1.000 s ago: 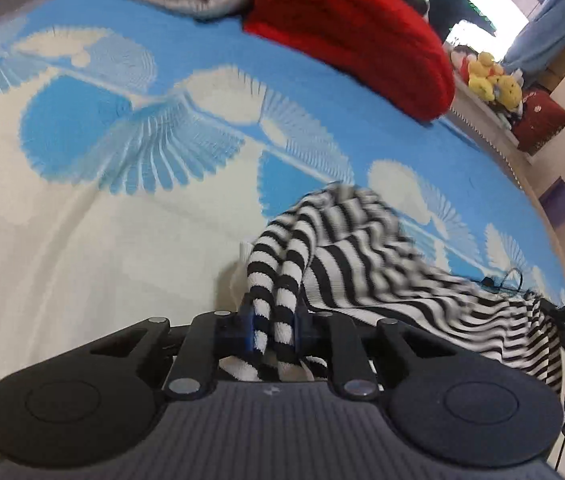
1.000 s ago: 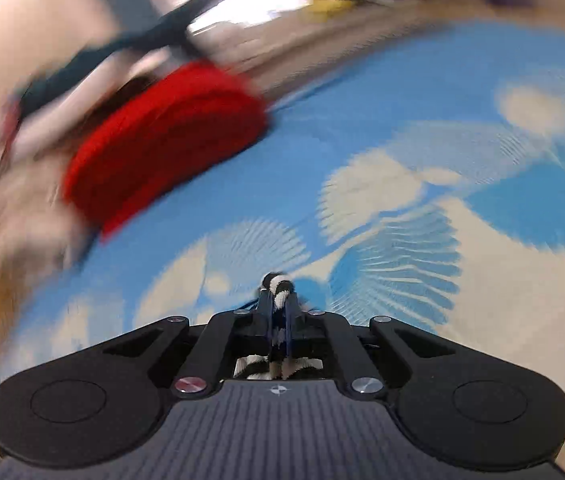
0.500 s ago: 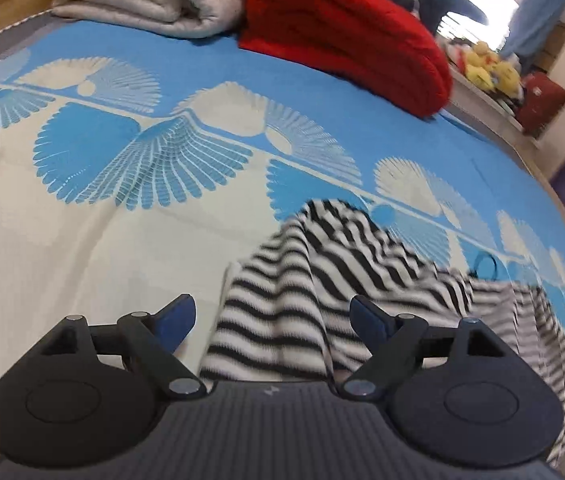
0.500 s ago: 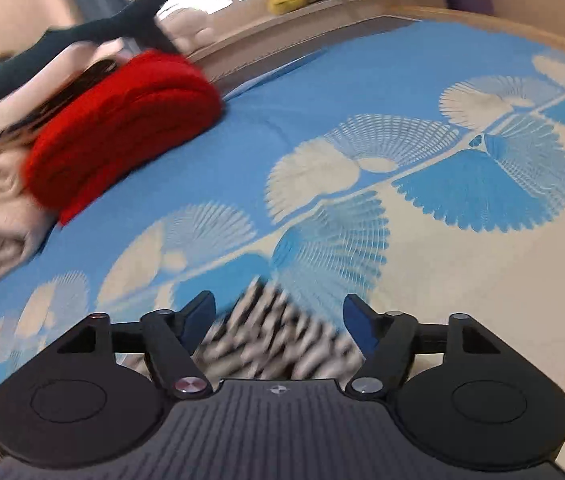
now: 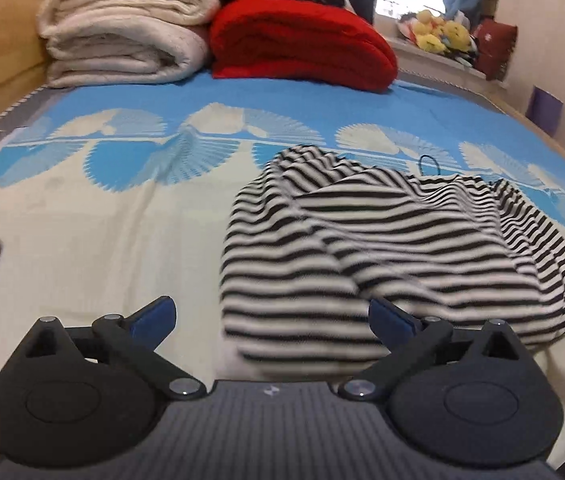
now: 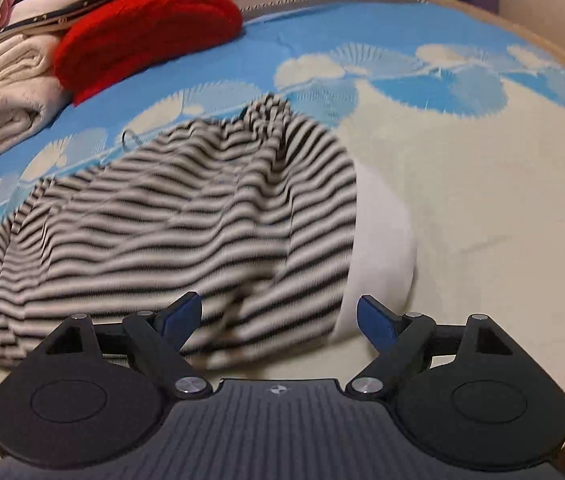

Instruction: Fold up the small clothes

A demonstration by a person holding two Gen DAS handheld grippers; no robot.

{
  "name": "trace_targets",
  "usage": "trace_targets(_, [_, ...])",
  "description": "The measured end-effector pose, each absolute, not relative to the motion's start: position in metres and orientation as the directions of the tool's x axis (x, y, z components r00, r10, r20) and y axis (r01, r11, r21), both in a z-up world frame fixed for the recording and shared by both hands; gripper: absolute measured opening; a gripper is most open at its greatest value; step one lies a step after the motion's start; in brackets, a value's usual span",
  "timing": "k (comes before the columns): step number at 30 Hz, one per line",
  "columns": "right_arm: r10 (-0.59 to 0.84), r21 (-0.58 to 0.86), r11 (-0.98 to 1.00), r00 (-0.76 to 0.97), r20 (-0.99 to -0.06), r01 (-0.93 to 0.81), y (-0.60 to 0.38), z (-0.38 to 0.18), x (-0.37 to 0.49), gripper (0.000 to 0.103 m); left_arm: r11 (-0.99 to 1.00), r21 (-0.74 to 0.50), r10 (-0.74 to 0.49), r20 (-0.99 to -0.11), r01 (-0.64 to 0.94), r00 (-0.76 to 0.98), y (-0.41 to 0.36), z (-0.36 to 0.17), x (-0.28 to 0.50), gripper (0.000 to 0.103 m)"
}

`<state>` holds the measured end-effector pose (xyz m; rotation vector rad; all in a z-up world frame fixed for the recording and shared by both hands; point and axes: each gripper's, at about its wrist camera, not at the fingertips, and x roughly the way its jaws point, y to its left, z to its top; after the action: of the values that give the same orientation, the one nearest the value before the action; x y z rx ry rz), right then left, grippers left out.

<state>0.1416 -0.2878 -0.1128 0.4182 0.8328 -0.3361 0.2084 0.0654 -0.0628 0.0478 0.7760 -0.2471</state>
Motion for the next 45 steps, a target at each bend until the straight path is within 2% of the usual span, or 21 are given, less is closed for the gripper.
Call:
trace_targets(4, [-0.137,0.192,0.882,0.625,-0.768,0.430,-0.285,-0.117,0.139,0.086,0.977,-0.045,-0.174,-0.734,0.209,0.656,0.068,-0.078,0.210,0.102])
trace_targets(26, [-0.178,0.133,0.889,0.599,-0.781,0.438,-0.300,-0.123,0.146,0.086,0.973,-0.024,-0.170,-0.741,0.227,0.650,0.048,-0.093,0.234,0.102])
trace_targets(45, [-0.219,0.120,0.856,0.562,-0.797,0.503,-0.319,-0.129,0.156,0.086,0.973,0.032,-0.111,-0.804,0.229,0.584,0.049,-0.114,0.237,0.102])
